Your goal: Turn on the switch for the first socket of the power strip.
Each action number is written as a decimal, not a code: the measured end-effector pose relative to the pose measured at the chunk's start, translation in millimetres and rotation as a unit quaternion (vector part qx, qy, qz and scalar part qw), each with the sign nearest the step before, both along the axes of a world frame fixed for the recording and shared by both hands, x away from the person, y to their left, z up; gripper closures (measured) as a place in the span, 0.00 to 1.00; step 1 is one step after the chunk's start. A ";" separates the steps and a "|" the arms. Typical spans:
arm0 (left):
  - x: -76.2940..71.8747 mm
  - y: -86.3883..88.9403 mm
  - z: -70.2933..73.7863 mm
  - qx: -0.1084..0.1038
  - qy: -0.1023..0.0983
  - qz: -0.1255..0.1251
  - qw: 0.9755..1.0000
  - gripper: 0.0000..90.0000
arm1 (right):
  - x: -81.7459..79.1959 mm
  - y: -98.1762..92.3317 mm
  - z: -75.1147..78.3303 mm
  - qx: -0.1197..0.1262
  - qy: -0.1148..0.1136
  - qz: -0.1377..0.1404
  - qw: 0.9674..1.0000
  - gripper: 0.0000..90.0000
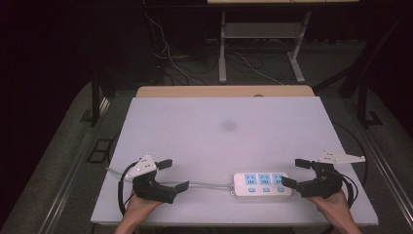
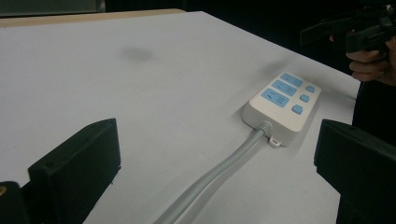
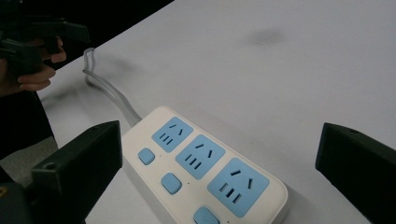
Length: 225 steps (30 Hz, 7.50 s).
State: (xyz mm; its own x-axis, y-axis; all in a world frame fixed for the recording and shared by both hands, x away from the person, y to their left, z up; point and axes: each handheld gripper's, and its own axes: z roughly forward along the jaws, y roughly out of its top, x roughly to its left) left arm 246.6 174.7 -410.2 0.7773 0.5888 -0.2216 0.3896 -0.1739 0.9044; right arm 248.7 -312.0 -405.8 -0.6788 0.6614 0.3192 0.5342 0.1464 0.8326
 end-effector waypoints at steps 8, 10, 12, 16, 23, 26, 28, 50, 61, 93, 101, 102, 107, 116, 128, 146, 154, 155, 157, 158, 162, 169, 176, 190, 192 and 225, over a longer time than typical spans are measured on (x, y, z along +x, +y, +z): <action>-1.1 2.3 0.2 -0.007 0.000 0.008 1.000 0.00 | -1.5 5.0 1.7 -0.013 0.005 0.007 1.000 0.00; -1.4 2.8 0.3 -0.009 -0.001 0.010 1.000 0.00 | -1.5 6.7 2.5 -0.017 0.007 0.009 1.000 0.00; -1.5 3.5 0.3 -0.010 -0.001 0.012 1.000 0.00 | -0.4 10.3 3.8 -0.023 0.010 0.015 1.000 0.00; -1.8 4.7 0.1 -0.012 0.000 0.015 1.000 0.00 | 1.7 14.7 5.1 -0.030 0.011 0.024 0.999 0.00; -1.8 4.8 -0.2 -0.013 0.000 0.017 1.000 0.00 | 7.2 23.3 10.5 -0.044 0.014 0.040 0.998 0.00; -2.1 4.9 0.0 -0.014 0.000 0.017 1.000 0.00 | 9.4 26.8 13.4 -0.050 0.015 0.048 0.997 0.00; -2.0 5.2 -0.1 -0.014 0.001 0.018 1.000 0.00 | 10.7 29.1 15.5 -0.054 0.014 0.053 0.997 0.00; -1.1 4.5 -1.5 -0.015 0.003 0.016 1.000 0.00 | 30.2 50.5 32.6 -0.103 0.025 0.100 0.989 0.00; -0.8 3.5 -2.1 -0.013 0.004 0.013 1.000 0.00 | 36.6 63.2 40.4 -0.128 0.029 0.126 0.983 0.00; -1.0 4.0 -1.6 -0.012 0.002 0.018 1.000 0.00 | 52.1 102.7 41.1 -0.211 0.073 0.247 0.943 0.92; -0.8 4.1 -1.6 -0.011 0.002 0.018 1.000 0.00 | 51.8 112.6 34.2 -0.231 0.080 0.261 0.934 1.00; -0.8 4.1 -1.6 -0.011 0.001 0.018 1.000 0.00 | 52.1 113.4 33.0 -0.232 0.078 0.264 0.933 1.00; -0.7 4.3 -1.6 -0.011 0.000 0.017 1.000 0.00 | 51.6 116.5 28.2 -0.235 0.085 0.271 0.930 1.00; -0.6 3.0 -2.0 -0.008 0.002 0.016 1.000 0.00 | 49.2 118.3 19.2 -0.241 0.095 0.278 0.925 1.00; -0.5 2.9 -2.3 -0.007 0.002 0.016 1.000 0.00 | 48.7 120.8 10.1 -0.243 0.105 0.288 0.920 1.00; -0.5 2.0 -3.0 -0.005 0.003 0.014 1.000 0.00 | 42.4 124.0 3.5 -0.262 0.088 0.297 0.914 1.00; -0.9 1.8 -3.0 -0.003 0.001 0.012 1.000 0.00 | 44.3 123.1 1.4 -0.257 0.084 0.308 0.912 1.00; -0.9 1.9 -2.9 -0.003 0.001 0.012 1.000 0.00 | 44.4 123.1 1.3 -0.257 0.083 0.309 0.912 1.00; -1.0 2.2 -2.7 -0.005 0.000 0.012 1.000 0.00 | 44.3 123.4 1.0 -0.258 0.082 0.311 0.911 1.00; -0.9 2.5 -2.7 -0.005 -0.001 0.013 1.000 0.00 | 44.0 123.5 0.9 -0.258 0.082 0.310 0.911 1.00; -1.1 2.8 -2.4 -0.006 -0.001 0.012 1.000 0.00 | 43.5 123.9 0.9 -0.260 0.082 0.309 0.911 1.00; -0.8 2.2 -2.9 -0.007 0.001 0.011 1.000 0.00 | 46.0 124.8 -1.1 -0.252 0.098 0.315 0.910 1.00; -0.9 3.5 -2.8 -0.007 0.000 0.012 1.000 0.00 | 45.9 127.3 -1.6 -0.253 0.088 0.319 0.909 1.00; 0.4 5.9 -3.1 -0.010 0.002 0.016 1.000 0.00 | 50.7 119.0 0.1 -0.228 0.099 0.316 0.915 1.00; 0.6 6.0 -3.3 -0.010 0.002 0.016 1.000 0.00 | 51.3 115.0 3.7 -0.215 0.095 0.310 0.921 1.00; -0.4 3.1 -3.3 -0.008 0.001 0.014 1.000 0.00 | 53.5 57.3 36.8 -0.160 0.061 0.217 0.961 0.99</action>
State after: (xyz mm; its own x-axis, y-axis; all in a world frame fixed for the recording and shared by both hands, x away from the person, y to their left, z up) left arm 246.2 177.8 -413.4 0.7606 0.6062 -0.2325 0.3960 -0.1494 0.9060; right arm 302.2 -254.7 -368.9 -0.8829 0.4027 0.2415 0.4565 0.6153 0.6426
